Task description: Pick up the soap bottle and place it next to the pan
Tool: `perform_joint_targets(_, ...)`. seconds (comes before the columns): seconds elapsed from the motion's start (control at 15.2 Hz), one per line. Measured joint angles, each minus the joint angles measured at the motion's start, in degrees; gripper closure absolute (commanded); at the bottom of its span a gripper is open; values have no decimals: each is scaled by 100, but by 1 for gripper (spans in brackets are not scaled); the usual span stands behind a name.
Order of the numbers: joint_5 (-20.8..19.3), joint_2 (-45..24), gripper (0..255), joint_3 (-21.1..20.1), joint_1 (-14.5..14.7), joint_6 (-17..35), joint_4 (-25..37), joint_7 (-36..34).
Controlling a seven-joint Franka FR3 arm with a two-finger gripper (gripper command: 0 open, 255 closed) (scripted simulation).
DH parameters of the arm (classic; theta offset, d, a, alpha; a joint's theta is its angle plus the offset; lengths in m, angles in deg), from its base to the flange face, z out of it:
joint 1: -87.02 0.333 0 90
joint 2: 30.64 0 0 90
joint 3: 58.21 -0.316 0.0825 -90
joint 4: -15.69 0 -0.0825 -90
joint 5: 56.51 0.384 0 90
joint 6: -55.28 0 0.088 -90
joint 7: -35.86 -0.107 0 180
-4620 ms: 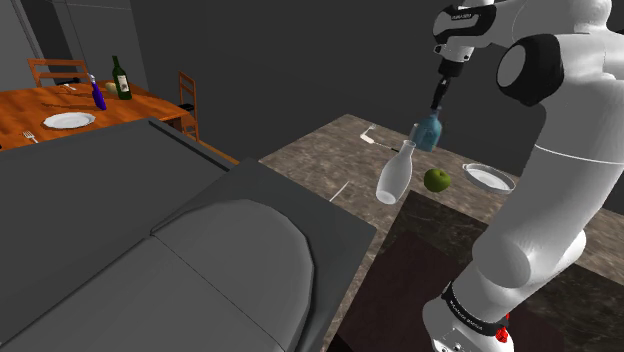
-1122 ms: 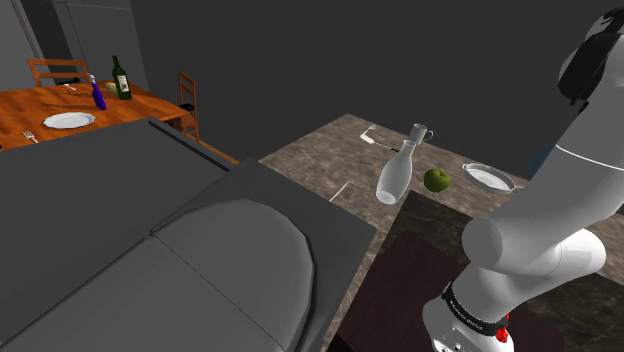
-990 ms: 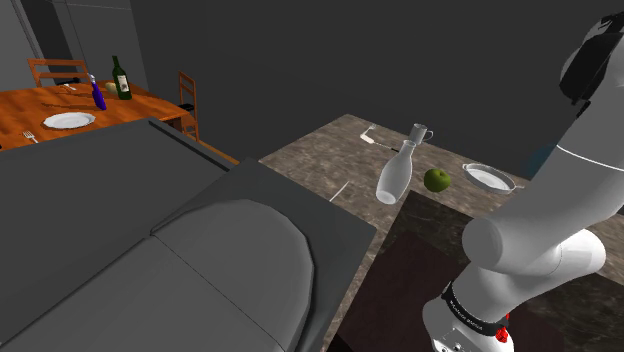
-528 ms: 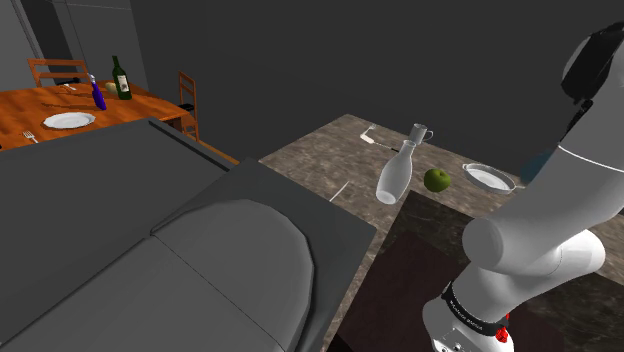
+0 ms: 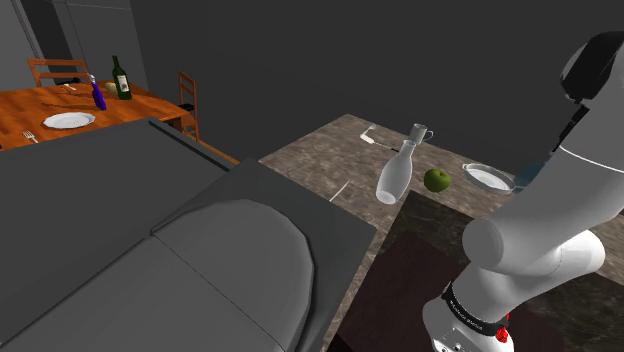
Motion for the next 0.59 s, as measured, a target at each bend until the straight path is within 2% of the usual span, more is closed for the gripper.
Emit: perform_joint_targets(0.59,175,-184,255,-19,-34,681,-568,112)
